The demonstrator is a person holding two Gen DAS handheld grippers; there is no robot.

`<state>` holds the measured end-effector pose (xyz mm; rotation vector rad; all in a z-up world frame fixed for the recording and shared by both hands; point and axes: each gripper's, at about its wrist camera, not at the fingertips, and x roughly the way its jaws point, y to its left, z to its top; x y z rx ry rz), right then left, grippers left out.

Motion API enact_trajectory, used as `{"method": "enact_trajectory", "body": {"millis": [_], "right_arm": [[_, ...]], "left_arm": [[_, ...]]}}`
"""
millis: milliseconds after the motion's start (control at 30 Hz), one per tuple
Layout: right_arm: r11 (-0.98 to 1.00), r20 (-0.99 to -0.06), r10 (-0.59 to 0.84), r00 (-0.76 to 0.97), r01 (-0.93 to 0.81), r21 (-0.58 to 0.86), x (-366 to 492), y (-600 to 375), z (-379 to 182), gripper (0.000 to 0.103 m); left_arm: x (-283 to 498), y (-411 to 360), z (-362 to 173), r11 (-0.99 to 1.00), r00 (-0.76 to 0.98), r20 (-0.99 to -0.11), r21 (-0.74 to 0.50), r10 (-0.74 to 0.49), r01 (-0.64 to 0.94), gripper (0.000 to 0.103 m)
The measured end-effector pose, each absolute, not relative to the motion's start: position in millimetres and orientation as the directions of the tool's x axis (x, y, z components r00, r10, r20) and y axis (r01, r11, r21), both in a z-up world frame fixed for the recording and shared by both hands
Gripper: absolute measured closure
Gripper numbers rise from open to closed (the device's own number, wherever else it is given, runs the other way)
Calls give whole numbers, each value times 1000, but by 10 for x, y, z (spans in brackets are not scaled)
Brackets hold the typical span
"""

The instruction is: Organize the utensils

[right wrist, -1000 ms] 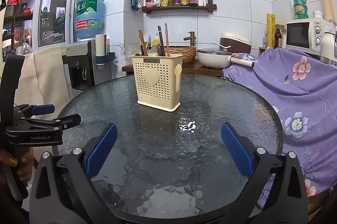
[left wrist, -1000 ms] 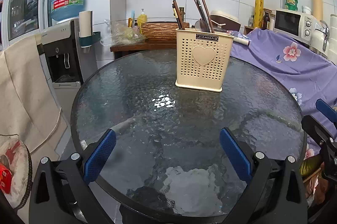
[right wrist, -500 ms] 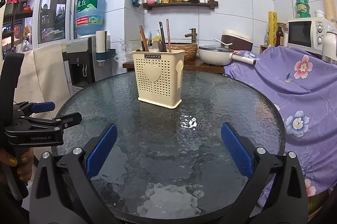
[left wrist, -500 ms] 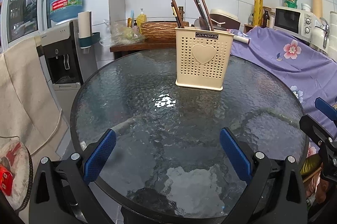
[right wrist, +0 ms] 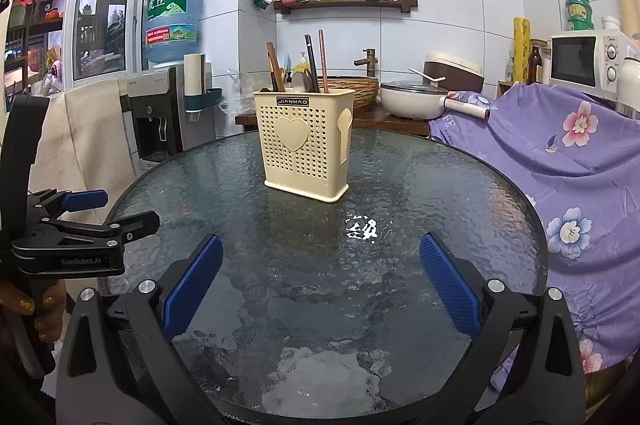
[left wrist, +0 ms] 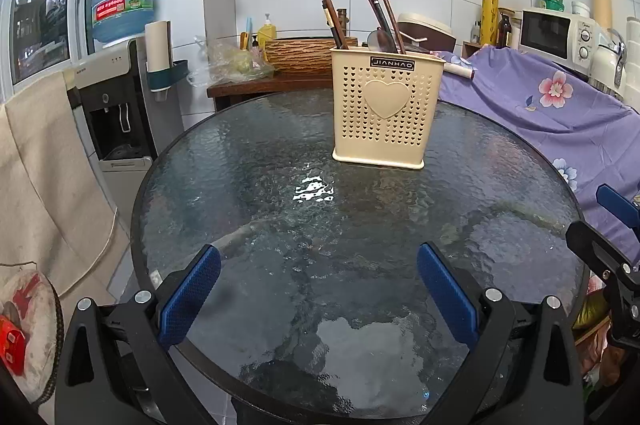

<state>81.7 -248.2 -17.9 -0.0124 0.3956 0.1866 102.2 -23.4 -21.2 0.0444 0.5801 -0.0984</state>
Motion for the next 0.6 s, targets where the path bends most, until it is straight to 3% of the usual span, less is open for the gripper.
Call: {"method": "enact_trajectory", "body": {"millis": [600], "right_arm": [[982,-382,179,907,-187,15,789,-2468,-178,6]], "left_arm": [[999,-249,-180,994,832,-549,23,-77,107,6]]}}
